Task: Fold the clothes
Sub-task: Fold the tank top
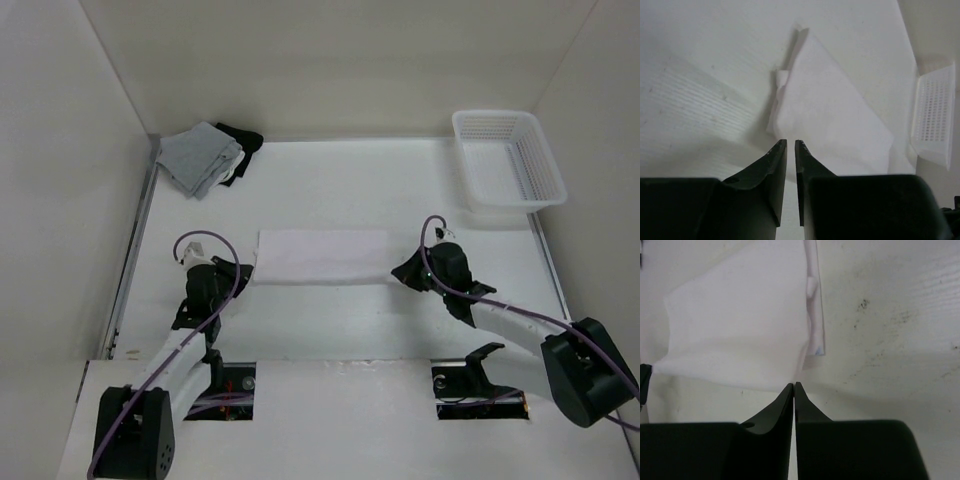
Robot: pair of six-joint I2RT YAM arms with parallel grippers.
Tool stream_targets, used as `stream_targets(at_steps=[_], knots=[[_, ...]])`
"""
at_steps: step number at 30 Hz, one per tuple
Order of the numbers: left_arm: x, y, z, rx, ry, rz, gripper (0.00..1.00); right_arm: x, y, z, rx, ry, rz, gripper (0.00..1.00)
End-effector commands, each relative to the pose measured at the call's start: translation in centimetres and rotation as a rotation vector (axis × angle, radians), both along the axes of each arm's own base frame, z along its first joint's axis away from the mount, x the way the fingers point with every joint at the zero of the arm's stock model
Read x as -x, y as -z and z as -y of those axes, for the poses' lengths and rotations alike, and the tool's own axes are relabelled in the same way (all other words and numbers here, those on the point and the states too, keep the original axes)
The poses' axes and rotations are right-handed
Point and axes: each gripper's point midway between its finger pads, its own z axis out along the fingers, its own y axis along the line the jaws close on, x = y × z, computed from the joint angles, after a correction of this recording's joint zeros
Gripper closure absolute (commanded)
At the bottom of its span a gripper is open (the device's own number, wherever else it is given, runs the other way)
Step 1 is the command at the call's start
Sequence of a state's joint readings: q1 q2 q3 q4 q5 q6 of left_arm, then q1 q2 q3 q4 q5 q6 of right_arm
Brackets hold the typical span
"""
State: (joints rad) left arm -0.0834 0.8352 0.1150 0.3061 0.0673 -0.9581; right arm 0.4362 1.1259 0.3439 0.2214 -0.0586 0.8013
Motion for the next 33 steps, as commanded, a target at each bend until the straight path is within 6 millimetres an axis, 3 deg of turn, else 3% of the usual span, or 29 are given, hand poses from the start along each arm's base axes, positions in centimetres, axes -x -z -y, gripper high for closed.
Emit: stream_targets(at_steps=[1, 3, 6, 10, 14, 20, 23, 27, 30, 33], knots=[[0.7, 0.8, -0.1, 0.002, 0.006, -0.001, 0.87, 0.3, 0.9, 0.1, -0.006, 0.03, -0.014, 0.89], [0.9, 1.2, -0.8, 0.006, -0.026, -0.008, 0.79, 0.5, 1.2, 0.1, -0.011, 0.028, -0.022, 0.72], [0.3, 0.1, -2.1, 0.016, -0.073, 0.02, 0.78, -0.2, 0.4, 0.5, -0.017, 0.045, 0.01, 0.53], [-1.4, -2.5, -1.6, 0.011, -0.062, 0.077, 0.77, -3.2, -0.6, 0.3, -0.044, 0.05, 0.041, 0.47], [-2.5, -3.7, 1.0, 0.014, 0.015, 0.11, 0.78, -5.3, 0.7, -0.9, -0.084, 0.03, -0.007, 0.49], [-3.4, -5.1, 3.5, 0.01, 0.059, 0.162, 0.78, -6.0, 3.2, -3.5, -0.243, 0.01, -0.102, 0.57], [-4.0, -6.2, 4.6, 0.013, 0.079, 0.193, 0.78, -6.7, 3.8, -4.0, -0.314, 0.036, -0.115, 0.7], [-4.4, -7.1, 6.8, 0.021, 0.136, 0.219, 0.78, -7.1, 1.5, -3.9, -0.396, 0.05, -0.043, 0.9], [-4.4, -7.1, 8.5, 0.024, 0.172, 0.223, 0.78, -6.7, -1.5, -2.1, -0.395, 0.081, 0.047, 0.93], [-4.1, -7.0, 10.3, 0.025, 0.207, 0.222, 0.77, -5.4, -3.1, 0.1, -0.323, 0.105, 0.089, 0.94]])
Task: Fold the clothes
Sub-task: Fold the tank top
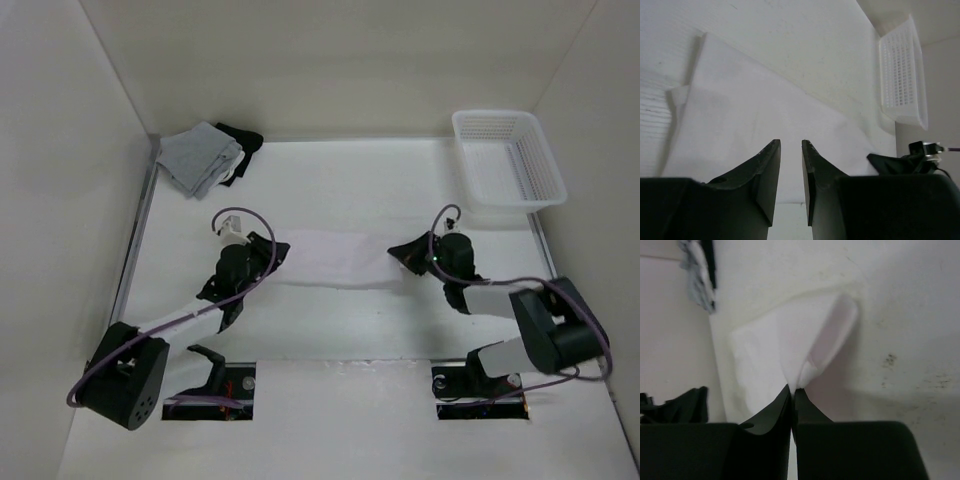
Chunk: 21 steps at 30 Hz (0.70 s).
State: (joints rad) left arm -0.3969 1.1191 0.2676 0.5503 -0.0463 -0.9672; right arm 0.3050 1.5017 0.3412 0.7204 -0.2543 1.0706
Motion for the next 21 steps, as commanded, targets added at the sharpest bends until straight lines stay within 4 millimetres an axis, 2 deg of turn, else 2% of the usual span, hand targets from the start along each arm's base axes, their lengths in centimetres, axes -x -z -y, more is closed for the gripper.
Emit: stream_targets(at_steps=[1, 5, 8, 10, 12, 21], knots=[[-1.1, -3.2, 2.2, 0.038, 0.022, 0.101, 0.77, -0.2, -4.3, 2.0, 0.049, 0.043, 0.135, 0.94], [-0.7, -3.5, 4.6, 0.049, 0.074, 0.111, 0.77, 1.1, -6.8, 4.2, 0.205, 0.073, 0.177, 0.94], [-0.8, -3.9, 5.6, 0.061, 0.099, 0.119, 0.77, 1.5, -9.0, 3.6, 0.304, 0.033, 0.2, 0.94], [-0.8, -4.3, 5.9, 0.066, 0.105, 0.126, 0.77, 1.3, -10.1, 2.2, 0.366, -0.008, 0.214, 0.94], [-0.9, -4.7, 5.8, 0.072, 0.105, 0.133, 0.76, 0.9, -10.4, 0.2, 0.42, -0.058, 0.212, 0.94], [-0.3, -5.2, 3.5, 0.089, 0.067, 0.155, 0.75, -1.2, -9.4, -10.7, 0.539, -0.263, 0.142, 0.94]])
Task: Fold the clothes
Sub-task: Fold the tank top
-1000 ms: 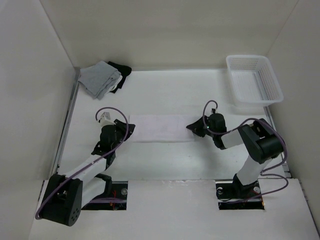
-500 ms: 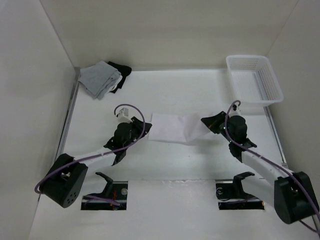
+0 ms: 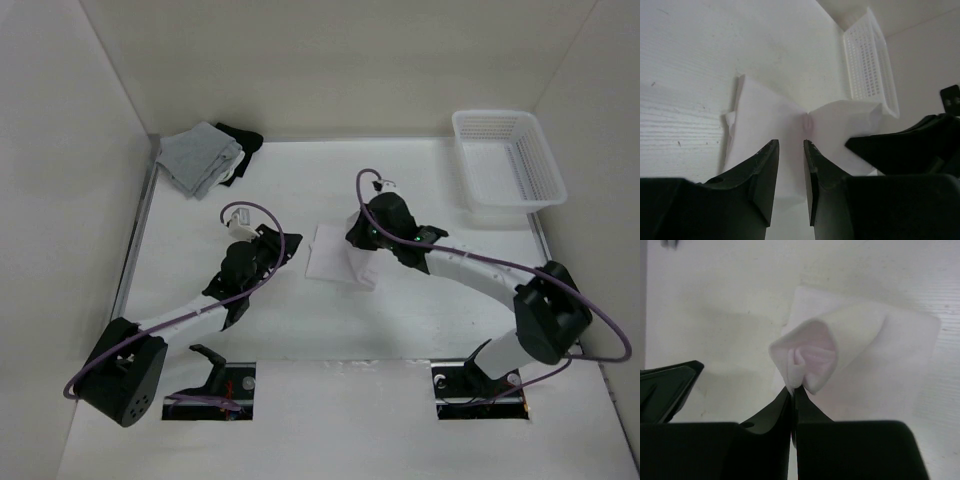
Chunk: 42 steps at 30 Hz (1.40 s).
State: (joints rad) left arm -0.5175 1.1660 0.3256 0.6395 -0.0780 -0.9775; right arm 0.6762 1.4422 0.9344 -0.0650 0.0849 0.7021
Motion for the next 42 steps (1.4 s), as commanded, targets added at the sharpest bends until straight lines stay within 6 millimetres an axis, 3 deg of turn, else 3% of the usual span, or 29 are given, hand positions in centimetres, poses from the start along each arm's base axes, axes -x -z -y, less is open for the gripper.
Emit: stream_targets(at_steps=[1, 3, 5, 8, 10, 11, 14, 17, 19, 20, 24, 27, 31, 33, 37, 39, 42], knots=[[-0.2, -2.0, -1.0, 0.049, -0.022, 0.061, 0.75, -0.9, -0.5, -2.8, 0.077, -0.023, -0.003, 0.94], [-0.2, -1.9, -1.8, 0.056, -0.037, 0.062, 0.75, -1.5, 0.0, -5.0, 0.098, -0.038, -0.023, 0.9], [-0.2, -1.6, -2.6, 0.057, -0.052, 0.058, 0.75, -2.0, 0.8, -6.8, 0.103, -0.042, -0.046, 0.8], [-0.4, -1.4, -3.7, 0.065, -0.072, 0.055, 0.74, -2.3, 2.3, -9.9, 0.076, -0.062, -0.09, 0.61], [-0.6, -1.2, -4.5, 0.067, -0.086, 0.051, 0.74, -1.9, 2.2, -11.5, 0.041, -0.082, -0.085, 0.48], [-0.7, -1.2, -4.7, 0.068, -0.09, 0.049, 0.74, -1.6, 1.9, -12.0, 0.029, -0.097, -0.076, 0.42], [-1.0, -1.1, -5.1, 0.067, -0.091, 0.045, 0.74, -0.8, -0.1, -11.5, -0.024, -0.107, -0.019, 0.44], [-1.4, -1.0, -4.6, 0.061, -0.079, 0.04, 0.74, 0.5, -2.4, -10.0, -0.104, -0.114, 0.072, 0.63], [-1.6, -0.9, -3.9, 0.058, -0.061, 0.039, 0.74, 0.7, -1.9, -8.2, -0.116, -0.103, 0.083, 0.86], [-1.7, -0.9, -3.4, 0.057, -0.049, 0.04, 0.74, 0.9, -1.2, -7.3, -0.109, -0.104, 0.075, 0.94], [-2.0, -0.8, -1.0, 0.026, 0.018, 0.043, 0.73, 1.6, 0.0, -3.7, -0.106, -0.079, 0.128, 0.98], [-2.0, -0.5, -1.0, -0.003, 0.014, 0.048, 0.7, 2.0, -0.5, -0.5, -0.16, -0.031, 0.201, 0.98], [-1.6, 1.6, -2.3, -0.106, -0.017, 0.006, 0.66, 1.6, -1.6, 4.9, -0.223, 0.094, 0.3, 0.93], [-1.4, 3.4, -3.4, -0.175, -0.038, -0.036, 0.66, 0.8, -1.5, 7.9, -0.233, 0.194, 0.315, 0.85], [-1.9, 5.8, -5.7, -0.285, -0.113, -0.123, 0.64, -1.2, -0.9, 13.8, -0.222, 0.413, 0.32, 0.48], [-2.4, 5.8, -5.9, -0.291, -0.122, -0.131, 0.59, -2.0, -0.3, 15.6, -0.203, 0.465, 0.311, 0.38], [-3.1, 5.4, -5.5, -0.293, -0.106, -0.122, 0.52, -2.7, 0.6, 16.5, -0.168, 0.483, 0.307, 0.35]])
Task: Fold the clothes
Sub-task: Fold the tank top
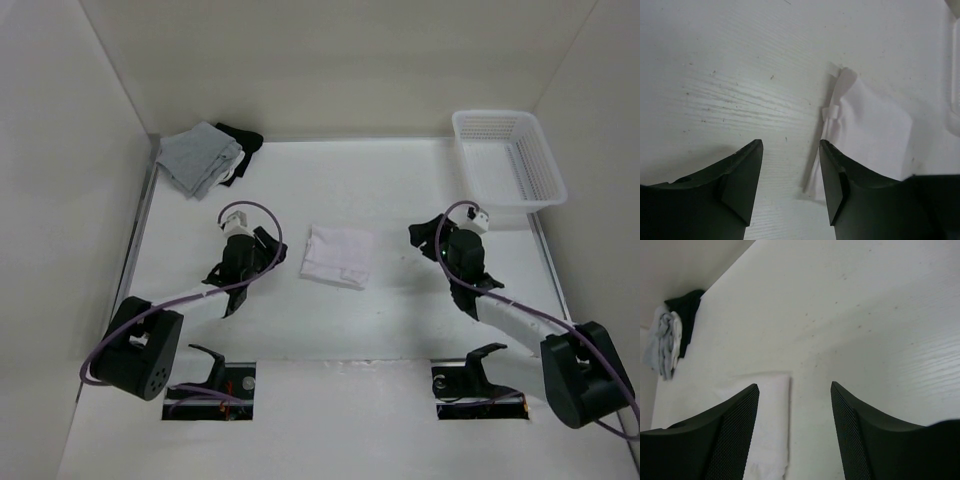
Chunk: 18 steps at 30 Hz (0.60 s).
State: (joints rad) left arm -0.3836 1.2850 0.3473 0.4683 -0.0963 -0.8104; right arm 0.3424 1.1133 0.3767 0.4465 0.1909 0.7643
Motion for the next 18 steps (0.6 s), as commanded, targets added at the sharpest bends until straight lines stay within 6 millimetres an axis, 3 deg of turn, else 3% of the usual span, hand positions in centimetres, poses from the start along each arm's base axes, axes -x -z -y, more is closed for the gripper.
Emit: stream_targets(at_steps=[1, 5, 9, 18], knots=[[-2.0, -2.1, 0.1, -0.028, 0.003, 0.059, 0.51, -1.2, -0.4, 0.8, 0.008, 0.038, 0.048, 0.35], [-2.4, -1.9, 0.3, -0.023, 0.007, 0.049, 0.48, -1.6, 0.9, 0.4, 0.007, 0.026, 0.024, 0.35], [-2.6, -1.7, 0.6, -0.017, 0.012, 0.042, 0.48, -1.8, 0.4, -0.2, 0.004, -0.008, 0.036, 0.35], [-2.7, -2.5, 0.6, -0.019, 0.026, 0.063, 0.51, -1.5, 0.1, 0.2, -0.014, -0.006, 0.045, 0.34]])
